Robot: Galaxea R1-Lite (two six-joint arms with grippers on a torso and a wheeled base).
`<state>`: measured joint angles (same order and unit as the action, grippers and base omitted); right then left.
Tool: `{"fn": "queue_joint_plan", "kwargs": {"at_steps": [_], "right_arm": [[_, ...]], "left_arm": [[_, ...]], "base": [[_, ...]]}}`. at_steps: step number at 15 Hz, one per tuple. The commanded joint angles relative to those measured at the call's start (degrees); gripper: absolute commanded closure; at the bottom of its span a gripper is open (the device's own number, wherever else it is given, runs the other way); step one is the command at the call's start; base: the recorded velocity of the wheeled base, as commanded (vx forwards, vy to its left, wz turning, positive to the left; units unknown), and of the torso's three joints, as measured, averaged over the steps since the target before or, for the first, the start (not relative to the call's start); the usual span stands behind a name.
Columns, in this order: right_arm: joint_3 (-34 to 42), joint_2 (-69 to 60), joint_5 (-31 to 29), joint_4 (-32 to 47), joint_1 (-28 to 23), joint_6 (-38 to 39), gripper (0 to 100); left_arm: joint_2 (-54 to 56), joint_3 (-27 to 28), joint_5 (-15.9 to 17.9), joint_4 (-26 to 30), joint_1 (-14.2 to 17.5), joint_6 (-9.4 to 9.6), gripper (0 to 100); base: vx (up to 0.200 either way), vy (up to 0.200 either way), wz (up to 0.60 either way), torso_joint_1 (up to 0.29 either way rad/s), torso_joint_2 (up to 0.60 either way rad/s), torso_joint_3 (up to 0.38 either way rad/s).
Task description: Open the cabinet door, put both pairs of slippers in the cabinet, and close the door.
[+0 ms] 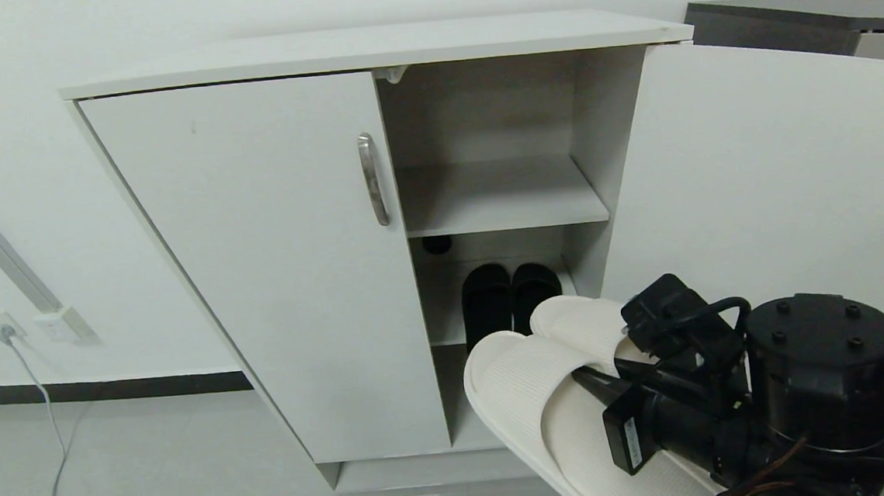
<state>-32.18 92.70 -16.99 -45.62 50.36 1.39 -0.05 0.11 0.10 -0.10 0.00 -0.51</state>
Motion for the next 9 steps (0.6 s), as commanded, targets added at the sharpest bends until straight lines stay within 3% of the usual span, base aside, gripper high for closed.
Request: {"fn": "queue_joint_plan", "kwargs": {"at_steps": [1, 6, 9], "right_arm": [[0.1, 0.12, -0.06, 0.18, 0.18, 0.02, 100], [0.45, 1.35, -0.06, -0.26, 2.64, -0.34, 100], [-2.01, 6.44, -1.99, -6.5, 3.34, -0.34, 100]], "left_arm": [[-0.04, -0.02, -0.01, 0.01, 0.0, -0.02, 100], [-0.04, -0.02, -0.01, 0.01, 0.0, -0.02, 100], [-0.04, -0.02, -0.01, 0.01, 0.0, -0.02, 100]], "base": [[0.0, 0.0, 0.0, 0.0, 0.0, 0.0], [0.0, 0.0, 0.0, 0.0, 0.0, 0.0], [0.0, 0.0, 0.0, 0.0, 0.0, 0.0]]}}
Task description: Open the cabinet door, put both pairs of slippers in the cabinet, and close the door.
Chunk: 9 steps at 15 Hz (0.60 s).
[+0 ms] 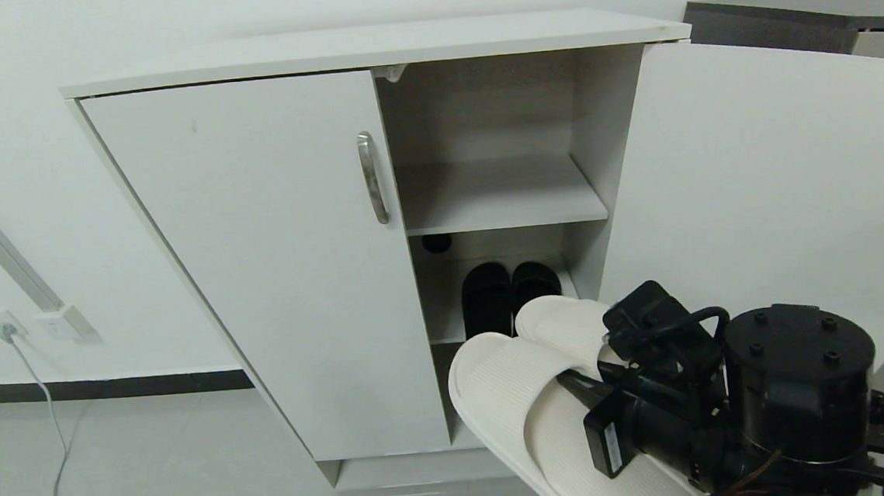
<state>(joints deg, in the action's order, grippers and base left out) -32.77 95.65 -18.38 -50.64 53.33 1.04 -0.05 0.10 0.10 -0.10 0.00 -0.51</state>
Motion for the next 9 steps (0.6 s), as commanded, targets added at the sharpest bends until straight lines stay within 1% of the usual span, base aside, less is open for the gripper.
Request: {"fn": "queue_joint_plan", "kwargs": {"at_steps": [1, 2, 3, 4, 5, 6, 8, 9], "right_arm": [[-3.53, 6.04, -5.0, -3.85, 0.63, 0.02, 100], [-9.33, 10.0, -11.94, -3.33, 1.42, 1.25, 100], [-12.93, 12.46, -16.33, -2.62, 1.69, 2.57, 100], [-17.77, 14.57, -21.08, 0.1, 2.39, 3.36, 100], [-21.37, 14.92, -23.19, 3.97, 2.56, 3.89, 100], [-25.68, 14.66, -24.86, 9.86, 2.65, 5.29, 100], [-35.0, 14.66, -30.13, 21.64, 3.27, 9.33, 100], [-37.81, 14.74, -31.8, 24.8, 3.62, 10.21, 100]], "left_arm": [[-0.04, -0.01, -0.01, 0.01, 0.0, -0.02, 100], [-0.04, -0.01, 0.08, 0.01, 0.0, -0.02, 100], [-0.04, -0.01, 0.08, 0.01, 0.0, 0.07, 100], [-0.04, -0.01, 0.08, 0.01, 0.0, 0.07, 100], [-0.04, -0.01, 0.08, 0.01, 0.0, 0.07, 100], [-0.04, -0.01, 0.08, 0.01, 0.0, 0.07, 100], [-0.04, -0.01, 0.08, 0.01, 0.0, 0.07, 100], [-0.04, -0.01, 0.08, 0.01, 0.0, 0.07, 100]], "base": [[0.0, 0.0, 0.0, 0.0, 0.0, 0.0], [0.0, 0.0, 0.0, 0.0, 0.0, 0.0], [0.0, 0.0, 0.0, 0.0, 0.0, 0.0], [0.0, 0.0, 0.0, 0.0, 0.0, 0.0], [0.0, 0.0, 0.0, 0.0, 0.0, 0.0], [0.0, 0.0, 0.0, 0.0, 0.0, 0.0], [0.0, 0.0, 0.0, 0.0, 0.0, 0.0], [0.0, 0.0, 0.0, 0.0, 0.0, 0.0]]}}
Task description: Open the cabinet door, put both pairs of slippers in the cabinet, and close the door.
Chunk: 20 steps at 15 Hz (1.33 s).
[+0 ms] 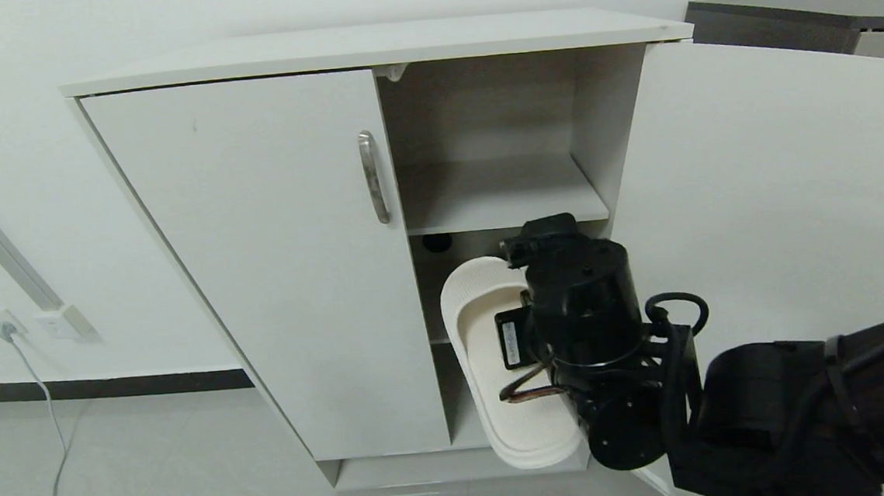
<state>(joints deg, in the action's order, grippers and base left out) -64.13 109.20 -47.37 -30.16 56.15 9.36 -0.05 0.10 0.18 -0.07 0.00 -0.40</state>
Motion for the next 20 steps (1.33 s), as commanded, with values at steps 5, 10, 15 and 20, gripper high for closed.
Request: {"fn": "queue_joint_plan", "kwargs": {"at_steps": [5, 10, 15, 20], "right_arm": [[-16.11, 1.1, -6.77, 12.32, 0.98, 2.41, 100], [-15.93, 1.54, -6.68, 12.32, 0.45, 2.5, 100], [-15.76, 2.68, -6.59, 12.05, -0.16, 2.68, 100], [-15.85, 3.03, -6.59, 11.88, -0.52, 2.68, 100]], "left_arm": [[-0.04, -0.01, -0.01, -0.01, 0.0, -0.04, 100], [-0.04, -0.01, -0.09, -0.01, 0.0, -0.04, 100], [-0.04, -0.01, -0.09, -0.01, 0.0, -0.04, 100], [-0.04, -0.01, -0.09, -0.01, 0.0, -0.04, 100]], "base": [[0.0, 0.0, 0.0, 0.0, 0.0, 0.0], [0.0, 0.0, 0.0, 0.0, 0.0, 0.0], [0.16, 0.0, 0.0, 0.001, 0.0, 0.003], [0.2, 0.0, 0.0, 0.007, 0.0, 0.0]]}}
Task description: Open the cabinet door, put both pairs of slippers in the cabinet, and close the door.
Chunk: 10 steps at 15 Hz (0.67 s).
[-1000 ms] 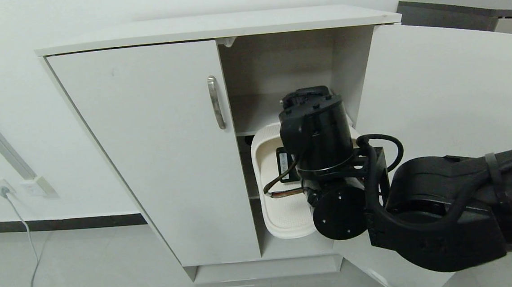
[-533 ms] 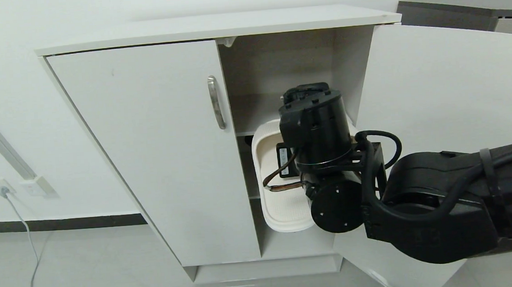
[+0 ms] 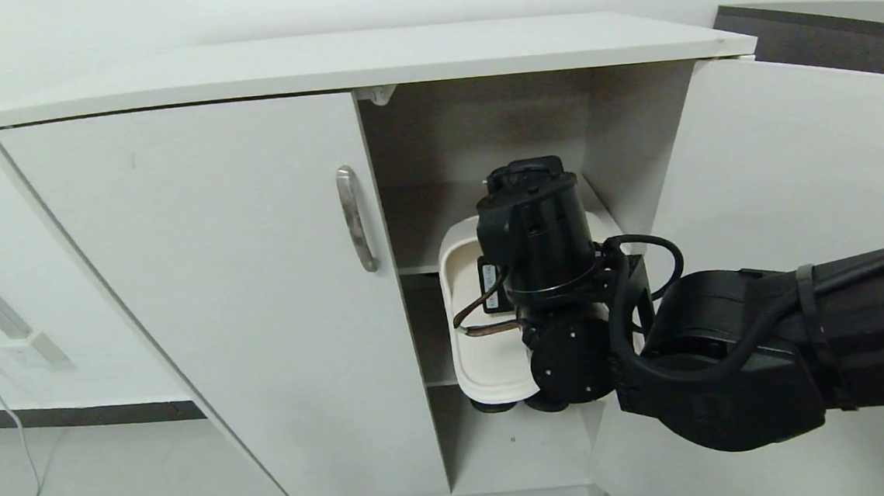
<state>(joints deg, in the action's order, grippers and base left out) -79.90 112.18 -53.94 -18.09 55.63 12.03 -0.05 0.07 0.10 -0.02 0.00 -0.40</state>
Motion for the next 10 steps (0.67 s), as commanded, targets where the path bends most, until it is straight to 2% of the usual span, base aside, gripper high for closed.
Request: {"fn": "queue_joint_plan", "kwargs": {"at_steps": [1, 3, 10], "right_arm": [[-0.17, 0.06, -0.02, -0.19, 0.01, 0.01, 100], [-1.23, 0.76, 0.24, -0.1, -0.78, -0.08, 100], [-11.16, 7.88, 6.66, 0.6, -6.85, -2.28, 100]], "left_arm": [[-0.04, 0.01, -0.01, -0.06, 0.0, -0.04, 100], [-0.04, 0.01, -0.1, -0.06, 0.0, -0.13, 100], [-0.04, 0.01, -0.19, -0.06, 0.0, -0.3, 100]], "base": [[0.2, 0.0, 0.0, 0.002, 0.01, 0.002], [0.2, 0.0, 0.0, -0.002, 0.0, 0.0], [0.0, 0.0, 0.0, 0.0, 0.0, 0.0]]}}
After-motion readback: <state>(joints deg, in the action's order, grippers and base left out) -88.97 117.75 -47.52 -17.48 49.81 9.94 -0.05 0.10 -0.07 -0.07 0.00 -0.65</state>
